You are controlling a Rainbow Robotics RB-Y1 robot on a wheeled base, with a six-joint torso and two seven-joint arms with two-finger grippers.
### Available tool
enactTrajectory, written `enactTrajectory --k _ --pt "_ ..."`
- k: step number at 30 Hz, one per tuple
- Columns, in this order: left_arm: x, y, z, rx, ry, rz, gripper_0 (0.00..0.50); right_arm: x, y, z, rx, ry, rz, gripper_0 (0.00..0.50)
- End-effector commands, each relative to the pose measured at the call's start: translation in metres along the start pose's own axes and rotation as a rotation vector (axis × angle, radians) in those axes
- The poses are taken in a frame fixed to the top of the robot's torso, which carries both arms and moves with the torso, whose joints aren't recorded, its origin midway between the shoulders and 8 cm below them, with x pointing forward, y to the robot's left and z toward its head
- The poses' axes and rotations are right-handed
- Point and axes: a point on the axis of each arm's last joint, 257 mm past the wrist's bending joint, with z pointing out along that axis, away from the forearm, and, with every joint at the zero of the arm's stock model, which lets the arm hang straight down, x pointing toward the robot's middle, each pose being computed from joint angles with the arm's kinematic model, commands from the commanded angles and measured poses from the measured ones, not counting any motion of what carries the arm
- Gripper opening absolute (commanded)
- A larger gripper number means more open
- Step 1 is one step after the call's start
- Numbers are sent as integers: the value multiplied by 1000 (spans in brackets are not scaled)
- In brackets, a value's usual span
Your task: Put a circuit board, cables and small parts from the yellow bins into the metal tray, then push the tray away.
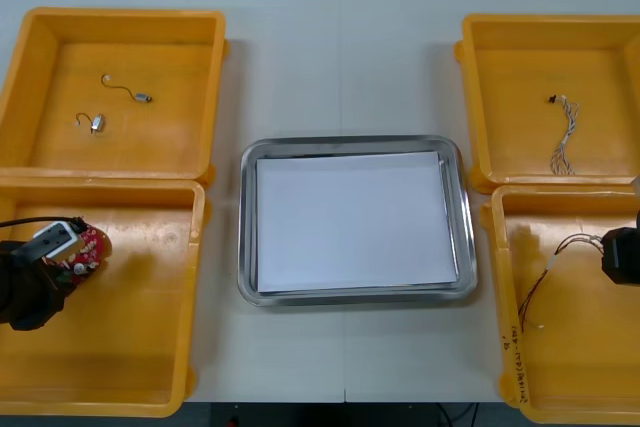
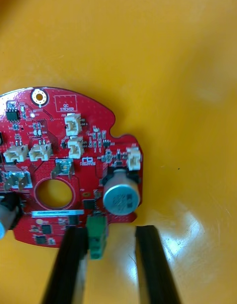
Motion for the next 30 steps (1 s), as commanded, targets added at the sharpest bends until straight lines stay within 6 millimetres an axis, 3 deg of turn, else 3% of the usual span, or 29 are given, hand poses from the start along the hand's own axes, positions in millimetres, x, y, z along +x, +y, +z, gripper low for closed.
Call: enactTrajectory --k 1,18,30 --pt "-6 10 -6 -10 7 220 0 6 -30 -15 61 -32 -40 0" --pt "-11 13 -8 -12 3 224 0 17 -68 -15 124 -99 -78 0" --pt "-19 32 -35 -11 38 216 0 24 -61 -9 102 -85 -68 14"
